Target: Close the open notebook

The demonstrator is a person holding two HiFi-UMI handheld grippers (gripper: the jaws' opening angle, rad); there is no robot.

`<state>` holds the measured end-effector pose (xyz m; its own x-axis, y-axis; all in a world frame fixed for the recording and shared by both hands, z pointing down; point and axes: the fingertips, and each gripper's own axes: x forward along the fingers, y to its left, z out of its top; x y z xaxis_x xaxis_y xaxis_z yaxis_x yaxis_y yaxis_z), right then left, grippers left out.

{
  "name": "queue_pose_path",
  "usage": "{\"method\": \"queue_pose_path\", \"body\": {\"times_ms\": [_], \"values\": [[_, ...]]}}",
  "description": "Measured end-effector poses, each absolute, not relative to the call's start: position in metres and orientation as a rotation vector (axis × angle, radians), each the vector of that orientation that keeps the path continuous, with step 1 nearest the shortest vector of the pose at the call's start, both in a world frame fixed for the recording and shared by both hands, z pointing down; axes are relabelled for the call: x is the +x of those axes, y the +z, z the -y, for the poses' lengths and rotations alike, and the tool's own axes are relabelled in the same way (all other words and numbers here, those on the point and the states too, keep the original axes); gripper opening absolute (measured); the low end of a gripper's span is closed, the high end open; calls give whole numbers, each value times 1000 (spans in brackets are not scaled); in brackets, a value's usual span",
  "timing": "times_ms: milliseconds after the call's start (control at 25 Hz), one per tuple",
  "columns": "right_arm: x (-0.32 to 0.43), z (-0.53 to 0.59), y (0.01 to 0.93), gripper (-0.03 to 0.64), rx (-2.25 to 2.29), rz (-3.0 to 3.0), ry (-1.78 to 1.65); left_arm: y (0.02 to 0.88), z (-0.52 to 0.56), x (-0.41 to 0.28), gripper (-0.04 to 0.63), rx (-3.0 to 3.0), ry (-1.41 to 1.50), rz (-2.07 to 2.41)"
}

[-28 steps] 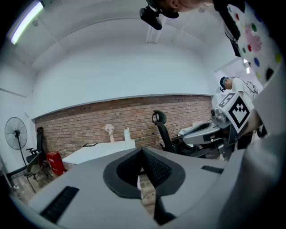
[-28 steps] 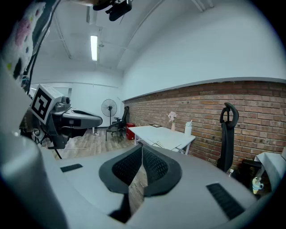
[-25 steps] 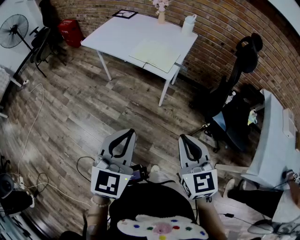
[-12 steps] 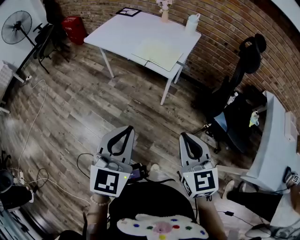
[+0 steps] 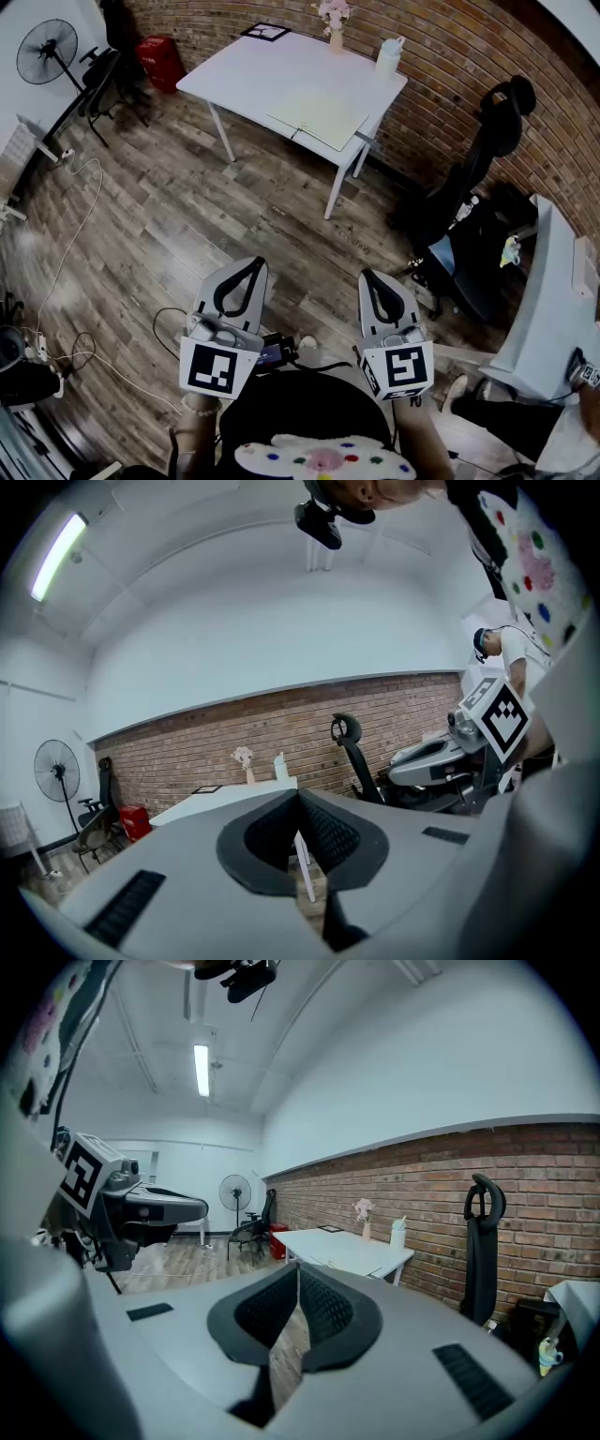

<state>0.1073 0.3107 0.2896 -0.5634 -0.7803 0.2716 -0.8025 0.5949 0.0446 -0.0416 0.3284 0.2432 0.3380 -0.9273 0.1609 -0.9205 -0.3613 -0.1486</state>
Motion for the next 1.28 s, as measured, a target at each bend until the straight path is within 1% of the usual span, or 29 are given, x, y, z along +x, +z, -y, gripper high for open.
{"method": "queue_pose_path", "body": {"times_ms": [680,960,1280], "values": [[127,-307,288,35,1255,2617,34,238,-322,-17,15,-2466,-338,-1751],[132,-286,297,35,1308,2578,53,246,-290,-11,15,-2517,-330,-1689],[113,-229,303,35,1341,2537,64,256,-223,-27,15,-2581,-319,-1641]]}}
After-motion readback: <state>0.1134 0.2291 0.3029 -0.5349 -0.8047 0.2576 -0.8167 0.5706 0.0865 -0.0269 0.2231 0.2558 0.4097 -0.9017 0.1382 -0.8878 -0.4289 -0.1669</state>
